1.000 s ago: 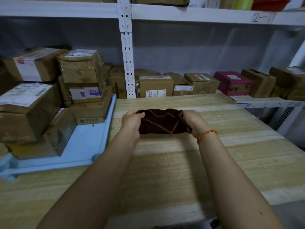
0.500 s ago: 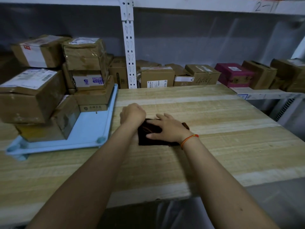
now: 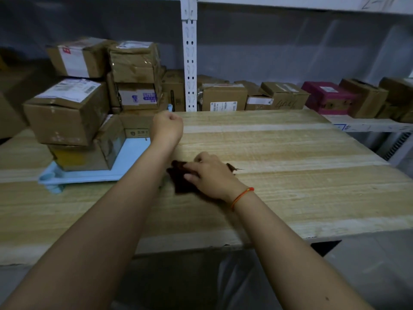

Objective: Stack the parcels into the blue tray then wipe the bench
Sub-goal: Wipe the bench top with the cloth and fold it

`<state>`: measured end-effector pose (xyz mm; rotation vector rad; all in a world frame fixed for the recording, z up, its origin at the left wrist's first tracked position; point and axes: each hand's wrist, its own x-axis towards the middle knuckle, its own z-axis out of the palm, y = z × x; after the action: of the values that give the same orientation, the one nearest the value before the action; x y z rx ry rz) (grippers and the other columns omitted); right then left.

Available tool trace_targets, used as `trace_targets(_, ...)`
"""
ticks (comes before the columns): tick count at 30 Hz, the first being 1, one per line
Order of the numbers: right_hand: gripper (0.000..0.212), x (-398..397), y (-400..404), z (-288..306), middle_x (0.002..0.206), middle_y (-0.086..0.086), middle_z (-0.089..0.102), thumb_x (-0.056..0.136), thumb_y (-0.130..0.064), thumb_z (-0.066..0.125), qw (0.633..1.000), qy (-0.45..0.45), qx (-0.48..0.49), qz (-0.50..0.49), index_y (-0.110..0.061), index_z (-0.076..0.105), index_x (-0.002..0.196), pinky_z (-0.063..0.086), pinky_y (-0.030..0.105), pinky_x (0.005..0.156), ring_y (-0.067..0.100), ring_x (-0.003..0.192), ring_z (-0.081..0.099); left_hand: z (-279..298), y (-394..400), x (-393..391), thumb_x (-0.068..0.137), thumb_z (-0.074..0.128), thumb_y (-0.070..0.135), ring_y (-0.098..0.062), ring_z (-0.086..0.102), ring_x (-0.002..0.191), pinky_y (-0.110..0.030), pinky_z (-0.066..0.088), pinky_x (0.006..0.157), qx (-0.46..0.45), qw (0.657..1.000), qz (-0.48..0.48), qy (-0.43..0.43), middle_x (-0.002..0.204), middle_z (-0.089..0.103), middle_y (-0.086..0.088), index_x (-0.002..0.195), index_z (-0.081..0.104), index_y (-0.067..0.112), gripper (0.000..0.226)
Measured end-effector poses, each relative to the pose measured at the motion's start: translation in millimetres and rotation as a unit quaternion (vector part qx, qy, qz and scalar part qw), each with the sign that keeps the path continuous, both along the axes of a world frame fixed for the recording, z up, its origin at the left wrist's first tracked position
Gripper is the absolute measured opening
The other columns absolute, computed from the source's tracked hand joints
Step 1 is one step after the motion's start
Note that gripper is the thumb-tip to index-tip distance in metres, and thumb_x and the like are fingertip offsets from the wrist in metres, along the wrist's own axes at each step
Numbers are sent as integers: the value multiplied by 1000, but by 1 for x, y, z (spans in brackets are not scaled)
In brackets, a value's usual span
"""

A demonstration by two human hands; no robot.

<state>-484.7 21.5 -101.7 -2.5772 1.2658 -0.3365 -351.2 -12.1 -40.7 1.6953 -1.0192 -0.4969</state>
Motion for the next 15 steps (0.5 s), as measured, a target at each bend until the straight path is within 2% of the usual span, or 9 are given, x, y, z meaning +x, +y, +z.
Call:
trace_targets(2, 42, 6, 22, -7, 144, 8, 39, 100, -43, 44, 995, 80, -3, 61, -35, 47, 141, 39, 50, 101, 34, 125, 39, 2, 0, 4, 95, 48, 17, -12, 55, 75, -26, 43, 61, -7, 1000, -3, 15, 98, 65, 0, 98, 69, 15, 21)
trace_targets(4, 50, 5, 39, -20, 158, 4, 24, 100, -47, 39, 986, 140, -2, 92, -39, 32, 149, 28, 56, 110, 33, 141, 25, 3, -1, 5, 96, 47, 17, -10, 54, 75, -25, 41, 60, -8, 1000, -7, 19, 97, 63, 1, 100, 69, 16, 22)
trace_targets(6, 55, 3, 44, -31, 164, 0, 9, 101, -51, 33, 986, 148, 13, 79, -42, 18, 153, 10, 59, 116, 27, 150, 7, 3, -2, 4, 96, 47, 16, -10, 53, 74, -25, 43, 60, -7, 1000, -12, 23, 91, 61, 3, 100, 69, 15, 22)
trace_targets(8, 55, 3, 39, -34, 165, -2, 2, 102, -52, 30, 987, 144, 40, 60, -44, 13, 153, 2, 58, 117, 24, 151, -2, 0, -3, -1, 96, 47, 15, -9, 51, 71, -24, 43, 60, 0, 999, -21, 28, 83, 57, 8, 98, 68, 16, 22)
trace_targets(11, 53, 7, 23, -32, 165, -3, -2, 102, -51, 28, 986, 145, 69, 45, -45, 12, 153, -1, 57, 117, 23, 151, -7, -7, -3, -8, 97, 48, 15, -5, 49, 70, -22, 40, 58, 11, 999, -29, 27, 82, 55, 10, 96, 67, 18, 20)
trace_targets(15, 52, 14, 1, -33, 165, -3, -4, 103, -51, 27, 984, 150, 90, 19, -46, 12, 152, -3, 58, 116, 23, 151, -8, -12, 0, -8, 97, 48, 16, -10, 52, 79, -21, 38, 59, 21, 999, -27, 22, 96, 59, 6, 102, 70, 14, 22)
